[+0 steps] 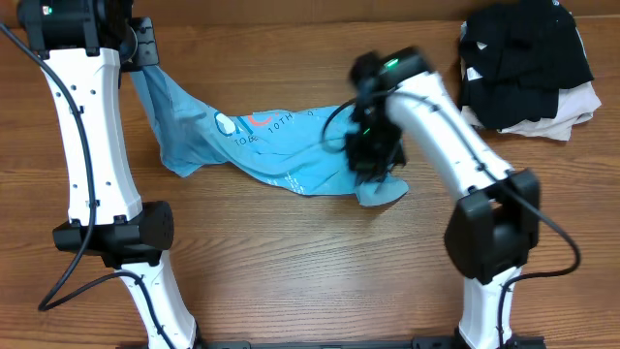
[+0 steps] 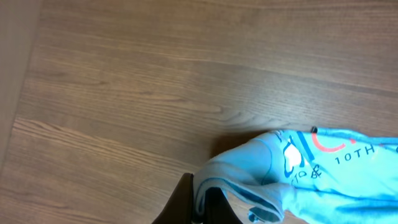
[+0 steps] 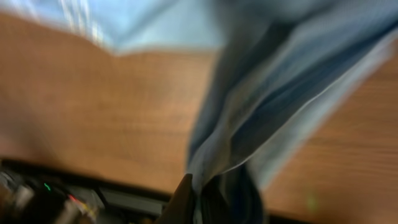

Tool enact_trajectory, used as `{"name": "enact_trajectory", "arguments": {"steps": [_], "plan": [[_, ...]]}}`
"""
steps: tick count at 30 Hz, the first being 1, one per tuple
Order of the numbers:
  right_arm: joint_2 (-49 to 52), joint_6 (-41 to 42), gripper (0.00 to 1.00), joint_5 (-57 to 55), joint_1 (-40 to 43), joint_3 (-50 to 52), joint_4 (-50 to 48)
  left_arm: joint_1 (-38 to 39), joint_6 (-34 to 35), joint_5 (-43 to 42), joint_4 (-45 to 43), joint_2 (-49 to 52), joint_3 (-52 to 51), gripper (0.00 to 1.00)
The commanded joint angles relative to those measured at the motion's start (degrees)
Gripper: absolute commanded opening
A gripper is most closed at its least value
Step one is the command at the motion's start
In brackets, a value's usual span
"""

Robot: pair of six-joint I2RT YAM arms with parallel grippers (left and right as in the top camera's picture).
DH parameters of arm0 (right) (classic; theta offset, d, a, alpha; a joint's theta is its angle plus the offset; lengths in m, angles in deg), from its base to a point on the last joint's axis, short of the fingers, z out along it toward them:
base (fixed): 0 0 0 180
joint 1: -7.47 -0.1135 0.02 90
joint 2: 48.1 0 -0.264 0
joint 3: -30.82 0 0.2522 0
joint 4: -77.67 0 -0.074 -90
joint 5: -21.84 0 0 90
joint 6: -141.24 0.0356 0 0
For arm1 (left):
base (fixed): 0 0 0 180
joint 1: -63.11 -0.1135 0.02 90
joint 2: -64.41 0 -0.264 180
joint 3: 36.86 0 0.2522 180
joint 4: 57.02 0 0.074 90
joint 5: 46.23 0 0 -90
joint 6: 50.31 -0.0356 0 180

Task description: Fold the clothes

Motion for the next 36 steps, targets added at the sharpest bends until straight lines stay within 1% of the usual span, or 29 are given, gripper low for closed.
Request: {"name": "enact_trajectory", "arguments": {"steps": [1,5,8,9,11,12,13,15,17,19,21,25,28,31,34,36], "plan": [[-1.05,1.51,0.04,2.73,-8.39,3.52,0.57,-0.31,0.96,-1.16,-1.09,-0.85,0.55,0.04],[-1.05,5.79,0.04,2.49,-16.50,6.29,-0.55,-0.37,0.76,-1.16,-2.91,-0.85,0.55,0.04],[-1.05,8.46,0.04,2.32,-19.80,6.56,-1.73,-0.37,0.76,-1.14,-3.48,-0.85,0.55,0.04],[-1.05,9.38,0.08,1.73,-20.24,6.56,-1.90,-0.37,0.76,-1.14,-3.54,-0.85,0.55,0.04],[-1.05,10.60,0.23,-0.15,-20.39,6.56,-1.92,-0.37,0.76,-1.14,-3.76,-0.85,0.55,0.04],[-1.05,11.21,0.32,-0.72,-20.06,6.56,-1.90,-0.37,0.76,-1.16,-3.91,-0.85,0.55,0.04],[-1.05,11.50,0.36,-1.20,-19.47,6.56,-1.92,-0.37,0.76,-1.16,-4.13,-0.85,0.55,0.04],[-1.22,11.56,0.50,-2.58,-17.66,6.56,-2.19,-0.37,0.76,-1.14,-4.52,-0.85,0.55,0.04],[-1.42,12.09,0.62,-4.50,-14.82,6.56,-3.23,-0.35,0.76,-1.18,-4.72,-0.85,0.55,0.04],[-1.49,12.76,0.64,-6.49,-11.23,6.56,-4.28,-0.35,0.76,-1.42,-4.79,-0.85,0.55,0.04],[-1.49,12.74,0.65,-7.13,-7.54,6.58,-5.20,-0.35,0.79,-1.62,-4.81,-0.76,0.55,0.04],[-1.49,10.49,0.67,-7.13,0.59,7.78,-9.14,-0.37,0.76,-2.05,-4.81,-0.50,0.55,0.04],[-1.49,6.23,0.68,-4.46,5.38,10.58,-13.64,-0.37,0.76,-2.82,-4.81,-0.17,0.55,0.04],[-1.46,0.59,0.68,1.05,9.22,15.12,-18.93,-0.35,0.74,-3.06,-4.81,0.44,0.55,0.04],[-1.46,-1.16,0.67,1.36,11.10,19.21,-22.95,-0.37,0.50,-3.08,-4.79,1.05,0.55,0.04],[-1.46,-3.69,0.66,3.50,11.74,21.16,-25.40,-0.35,0.04,-3.10,-4.76,1.31,0.55,0.04]]}}
